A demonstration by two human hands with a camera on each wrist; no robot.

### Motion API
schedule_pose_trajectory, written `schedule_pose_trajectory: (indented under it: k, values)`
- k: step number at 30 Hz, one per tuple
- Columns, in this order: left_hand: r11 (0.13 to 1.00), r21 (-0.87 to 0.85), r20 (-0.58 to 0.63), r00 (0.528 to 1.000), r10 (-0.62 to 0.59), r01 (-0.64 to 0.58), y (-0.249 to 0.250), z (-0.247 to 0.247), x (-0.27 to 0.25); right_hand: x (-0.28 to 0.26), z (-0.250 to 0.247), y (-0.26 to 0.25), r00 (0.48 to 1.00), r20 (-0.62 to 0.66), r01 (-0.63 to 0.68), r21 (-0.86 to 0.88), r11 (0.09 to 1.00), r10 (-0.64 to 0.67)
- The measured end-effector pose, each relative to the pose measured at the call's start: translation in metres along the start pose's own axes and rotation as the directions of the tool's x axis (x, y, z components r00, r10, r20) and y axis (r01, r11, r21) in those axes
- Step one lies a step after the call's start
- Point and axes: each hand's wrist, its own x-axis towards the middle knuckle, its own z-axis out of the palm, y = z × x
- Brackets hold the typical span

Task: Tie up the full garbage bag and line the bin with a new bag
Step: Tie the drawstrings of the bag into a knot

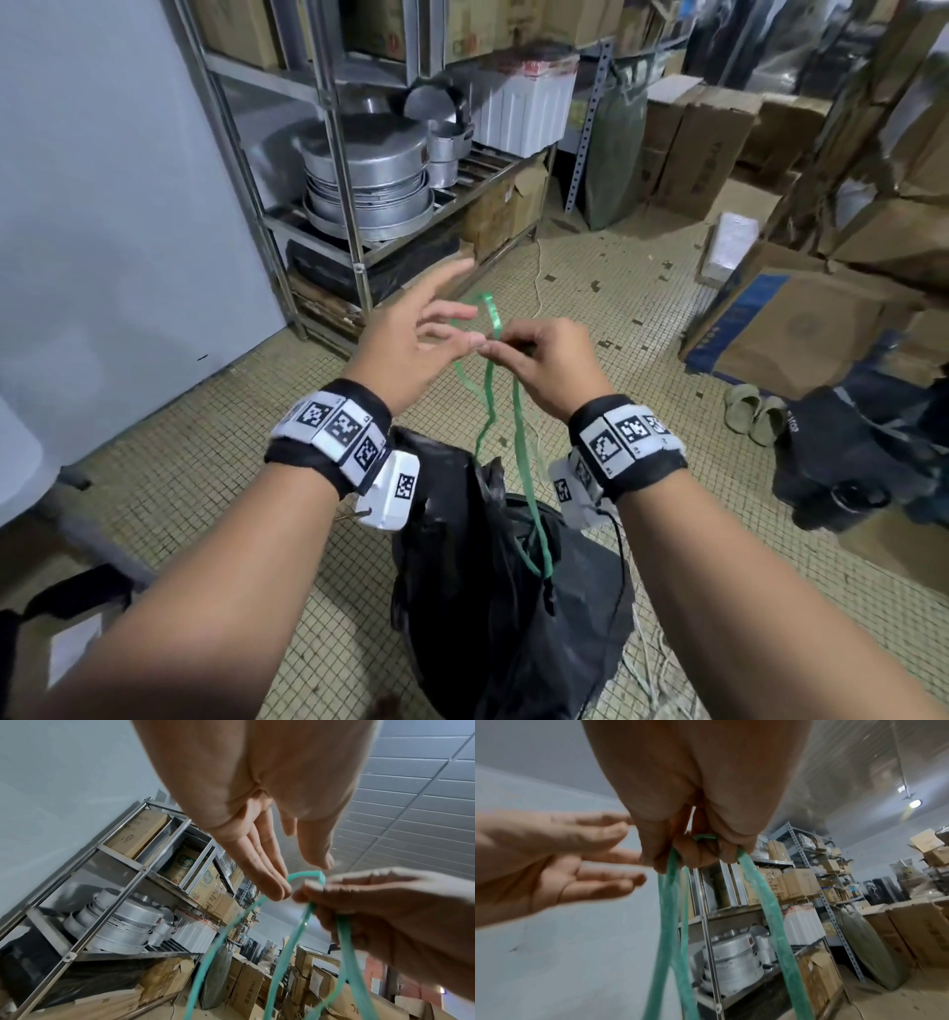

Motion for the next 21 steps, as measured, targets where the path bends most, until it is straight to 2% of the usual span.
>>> schedule_pose_trajectory:
  k: [2,4,7,10,13,18,21]
  values:
    - [0.998,-0.027,-0.020,0.999,-0.051,0.050,-0.003,0.009,-0.005,0.008,-0.018,-0.006,1.000,-0.014,0.021,-0.045,0.999,-0.021]
    - [0.991,0.054,-0.009,0.993,-0.120,0.120,-0.007,0.020,-0.007,0.016,-0.034,-0.012,0.999,-0.030,0.037,-0.076,0.996,-0.040]
    - [0.950,0.269,0.112,0.974,-0.195,0.160,-0.016,0.038,-0.007,0.027,-0.055,-0.023,0.996,-0.057,0.062,-0.081,0.995,-0.067]
    - [0.940,0.302,0.183,0.958,-0.220,0.158,-0.019,0.054,-0.006,0.036,-0.070,-0.034,0.992,-0.093,0.074,-0.064,0.995,-0.080]
    - [0.958,0.227,0.219,0.949,-0.225,0.175,-0.015,0.061,-0.004,0.041,-0.082,-0.043,0.989,-0.124,0.078,-0.052,0.996,-0.084]
    - [0.961,-0.125,0.288,0.936,-0.202,0.246,-0.004,0.068,0.002,0.052,-0.099,-0.055,0.979,-0.167,0.117,-0.034,0.993,-0.121]
    - [0.950,-0.220,0.303,0.941,-0.149,0.222,0.012,0.070,0.009,0.062,-0.111,-0.063,0.970,-0.204,0.142,0.013,0.990,-0.136]
